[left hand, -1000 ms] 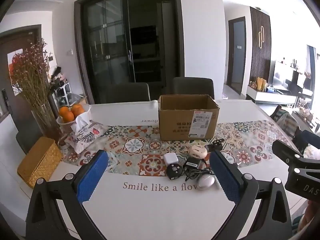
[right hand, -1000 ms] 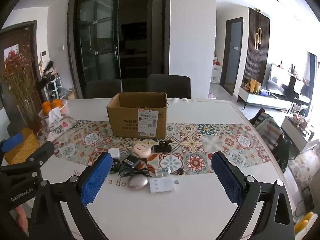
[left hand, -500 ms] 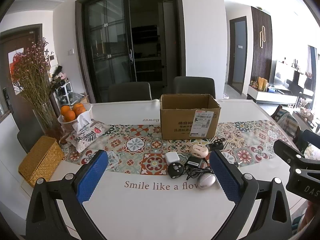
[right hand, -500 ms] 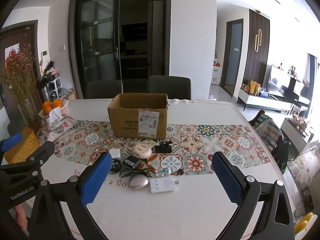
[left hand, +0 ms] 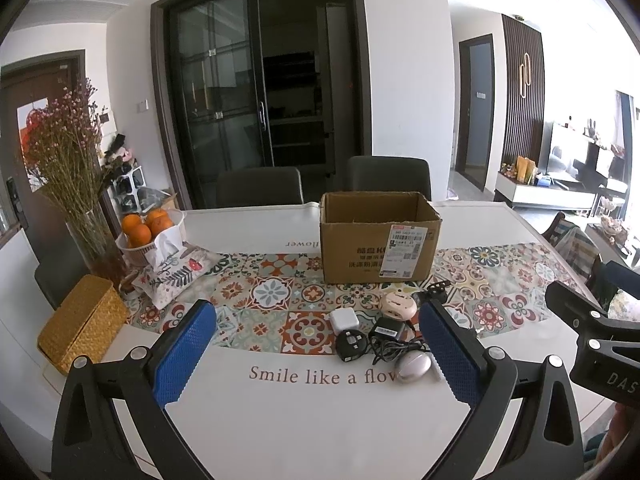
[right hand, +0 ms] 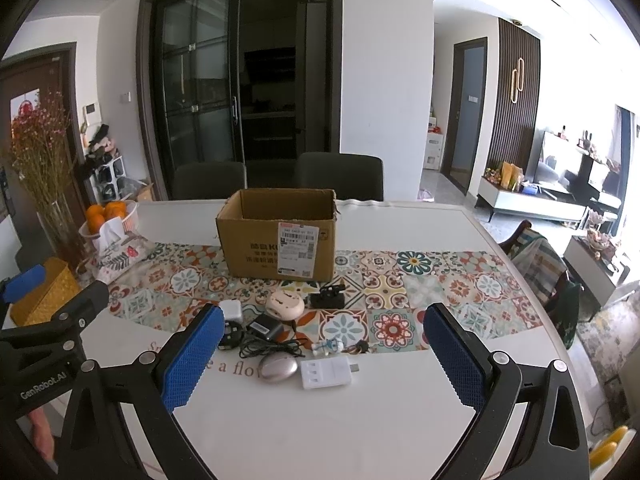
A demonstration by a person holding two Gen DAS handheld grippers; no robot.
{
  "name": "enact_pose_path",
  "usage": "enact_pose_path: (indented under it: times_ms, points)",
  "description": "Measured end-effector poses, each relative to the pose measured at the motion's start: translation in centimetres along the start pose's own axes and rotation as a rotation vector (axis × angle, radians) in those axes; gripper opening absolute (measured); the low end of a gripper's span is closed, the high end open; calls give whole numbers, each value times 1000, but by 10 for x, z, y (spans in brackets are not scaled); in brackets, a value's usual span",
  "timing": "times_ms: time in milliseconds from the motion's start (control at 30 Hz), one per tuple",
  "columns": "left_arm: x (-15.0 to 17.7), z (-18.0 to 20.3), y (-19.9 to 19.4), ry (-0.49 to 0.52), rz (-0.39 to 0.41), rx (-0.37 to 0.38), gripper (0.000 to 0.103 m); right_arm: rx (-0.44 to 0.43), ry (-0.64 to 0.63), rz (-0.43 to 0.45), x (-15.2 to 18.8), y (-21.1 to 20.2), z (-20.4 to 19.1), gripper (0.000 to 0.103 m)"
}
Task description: Organize rigid objects
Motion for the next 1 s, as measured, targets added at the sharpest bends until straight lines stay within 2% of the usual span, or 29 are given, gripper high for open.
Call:
enact_pose_path:
  times_ms: [1000]
  points:
    - [-6, 6, 4, -2, -1, 9, 103, -3, 2, -2, -2, 6, 1, 100]
Point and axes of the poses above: each gripper's, at about its wrist camera, not at the fingertips, and y roughly the way its jaws point, z to its right, x to its underside, the point moved 4 cm from there along y, roughly the way its jaws point, and after that the axes turned 7 degrees about -x, right-handed, at the moved point
